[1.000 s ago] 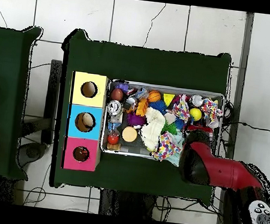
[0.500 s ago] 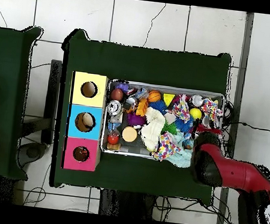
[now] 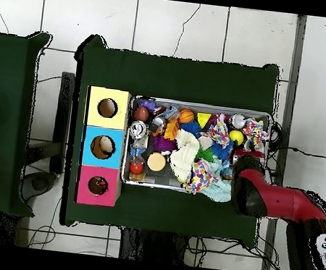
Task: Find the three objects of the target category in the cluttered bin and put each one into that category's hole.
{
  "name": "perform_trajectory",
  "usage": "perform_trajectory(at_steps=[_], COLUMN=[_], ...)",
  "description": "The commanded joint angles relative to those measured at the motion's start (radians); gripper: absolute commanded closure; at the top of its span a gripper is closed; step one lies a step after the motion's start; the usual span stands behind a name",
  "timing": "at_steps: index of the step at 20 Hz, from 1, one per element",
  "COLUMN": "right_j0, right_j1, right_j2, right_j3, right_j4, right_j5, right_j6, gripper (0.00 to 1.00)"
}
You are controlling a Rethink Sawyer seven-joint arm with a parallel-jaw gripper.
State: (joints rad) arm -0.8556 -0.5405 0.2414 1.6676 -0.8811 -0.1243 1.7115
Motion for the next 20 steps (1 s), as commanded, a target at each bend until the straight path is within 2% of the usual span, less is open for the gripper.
perform_trajectory(at_steps=[1,6,9,18,20], right_j0=[-0.126,-0.192,-0.202,-0.210,-0.179], right_j1=[0.170,0.207,0.199,0.154,0.143], right_j2=[0.283,0.357,0.365,0.399,0.363], right_j3=[-0.123,-0.136,-0.131,-0.122,-0.126], right_j4=[-0.136,-0.180,-0.185,-0.101,-0.058], right_j5=[0.161,0.205,0.218,0.355,0.412], right_j6=[-0.104,-0.153,-0.152,-0.187,-0.155], gripper=[0.00,0.00,0.00,0.00,0.00])
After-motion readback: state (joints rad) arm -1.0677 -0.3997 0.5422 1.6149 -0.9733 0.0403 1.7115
